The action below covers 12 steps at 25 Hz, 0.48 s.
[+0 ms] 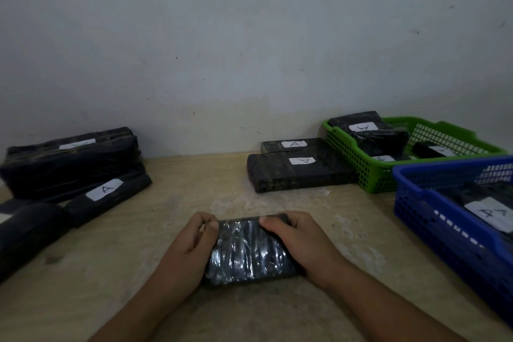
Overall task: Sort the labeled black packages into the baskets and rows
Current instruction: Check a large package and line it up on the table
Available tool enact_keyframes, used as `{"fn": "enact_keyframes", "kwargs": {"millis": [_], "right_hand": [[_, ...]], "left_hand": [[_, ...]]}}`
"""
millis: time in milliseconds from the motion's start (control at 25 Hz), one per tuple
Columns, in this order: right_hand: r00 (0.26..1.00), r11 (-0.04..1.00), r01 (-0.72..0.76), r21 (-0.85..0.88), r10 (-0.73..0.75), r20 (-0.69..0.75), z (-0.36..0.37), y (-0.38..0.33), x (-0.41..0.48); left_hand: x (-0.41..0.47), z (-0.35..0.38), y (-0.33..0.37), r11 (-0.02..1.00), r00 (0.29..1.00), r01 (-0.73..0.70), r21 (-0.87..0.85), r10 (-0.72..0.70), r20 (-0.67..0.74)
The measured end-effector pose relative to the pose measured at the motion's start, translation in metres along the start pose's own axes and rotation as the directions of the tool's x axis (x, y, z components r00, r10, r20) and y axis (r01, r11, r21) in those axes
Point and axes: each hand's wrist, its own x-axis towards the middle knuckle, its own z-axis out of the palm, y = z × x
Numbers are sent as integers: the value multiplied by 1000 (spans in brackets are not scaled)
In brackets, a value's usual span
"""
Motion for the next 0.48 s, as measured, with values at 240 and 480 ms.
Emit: {"fn": "enact_keyframes", "kwargs": {"millis": [240,480], "right_hand": [[1000,996,-17,82,15,24,1,-3,-2],[993,968,-56,244,29,114,-2,-4,-2]], "left_hand": [[2,-5,2,963,991,110,-245,-86,107],[7,0,0,959,991,130,-252,-120,55]]}}
